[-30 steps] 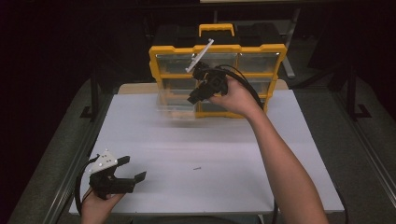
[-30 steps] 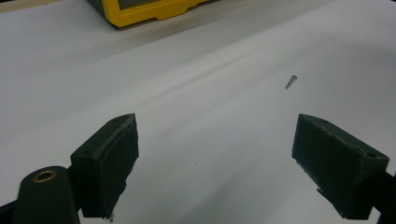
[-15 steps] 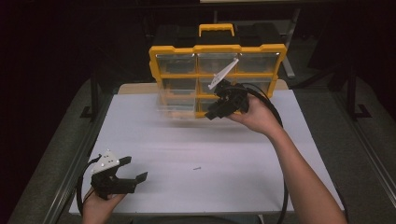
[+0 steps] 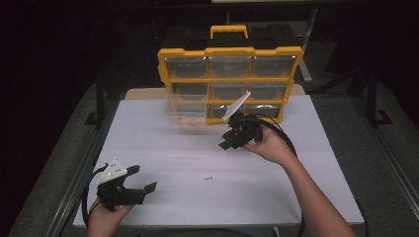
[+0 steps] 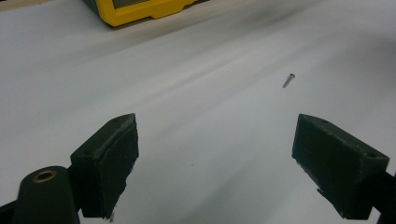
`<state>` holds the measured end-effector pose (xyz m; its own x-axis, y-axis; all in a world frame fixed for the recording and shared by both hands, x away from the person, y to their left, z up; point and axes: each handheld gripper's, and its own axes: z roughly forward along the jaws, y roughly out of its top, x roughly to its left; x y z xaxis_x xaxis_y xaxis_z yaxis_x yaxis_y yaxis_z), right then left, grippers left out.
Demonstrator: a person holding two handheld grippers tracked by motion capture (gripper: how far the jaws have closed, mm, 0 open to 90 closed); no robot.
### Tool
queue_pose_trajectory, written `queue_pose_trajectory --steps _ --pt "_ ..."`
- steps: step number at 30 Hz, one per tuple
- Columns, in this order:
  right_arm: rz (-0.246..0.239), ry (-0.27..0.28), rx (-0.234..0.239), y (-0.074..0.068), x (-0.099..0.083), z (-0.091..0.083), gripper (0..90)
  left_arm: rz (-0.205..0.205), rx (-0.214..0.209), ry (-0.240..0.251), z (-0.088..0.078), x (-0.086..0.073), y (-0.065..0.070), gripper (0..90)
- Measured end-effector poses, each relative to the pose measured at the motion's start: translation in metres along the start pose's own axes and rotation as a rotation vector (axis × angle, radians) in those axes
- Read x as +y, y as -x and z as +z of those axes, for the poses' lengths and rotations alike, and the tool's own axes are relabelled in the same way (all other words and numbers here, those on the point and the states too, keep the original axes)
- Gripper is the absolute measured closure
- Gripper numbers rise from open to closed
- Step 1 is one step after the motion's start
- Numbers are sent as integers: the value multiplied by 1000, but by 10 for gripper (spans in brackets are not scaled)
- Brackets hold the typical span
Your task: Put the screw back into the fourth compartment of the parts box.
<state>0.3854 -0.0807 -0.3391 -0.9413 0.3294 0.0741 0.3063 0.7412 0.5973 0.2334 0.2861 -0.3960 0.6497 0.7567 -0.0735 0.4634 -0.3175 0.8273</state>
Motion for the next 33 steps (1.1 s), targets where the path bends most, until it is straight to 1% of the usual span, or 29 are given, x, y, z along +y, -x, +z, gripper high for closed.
queue_pose_trajectory --steps 2,3,9,13,15,19,21,24,28,29,30,33 --pt "4 -5 9 -2 -3 7 582 1 1 0 0 0 0 141" --pt "-1 -6 12 -3 -4 10 580 1 0 6 0 0 -1 141" --pt "-11 -24 28 -11 -11 29 573 7 2 4 0 0 -1 141" --pt "-8 -34 47 -15 -16 41 574 6 1 2 0 0 -1 141" --pt "-13 -29 59 -17 -18 48 576 4 2 2 0 0 0 141" --pt "-10 -48 74 -22 -21 60 581 3 1 2 0 0 0 141" --pt "6 -67 82 -26 -22 65 586 0 0 2 1 0 0 141" --pt "-4 -69 92 -29 -23 73 596 -1 -1 -3 0 0 0 141" --pt "-6 -94 103 -33 -23 81 614 3 -2 3 1 0 0 141" --pt "-39 -72 103 -32 -23 84 616 3 -2 3 1 0 0 141" --pt "-29 -77 107 -34 -23 85 622 4 -2 3 1 0 0 141" --pt "-44 -90 118 -37 -23 90 650 5 -2 1 1 0 0 141"
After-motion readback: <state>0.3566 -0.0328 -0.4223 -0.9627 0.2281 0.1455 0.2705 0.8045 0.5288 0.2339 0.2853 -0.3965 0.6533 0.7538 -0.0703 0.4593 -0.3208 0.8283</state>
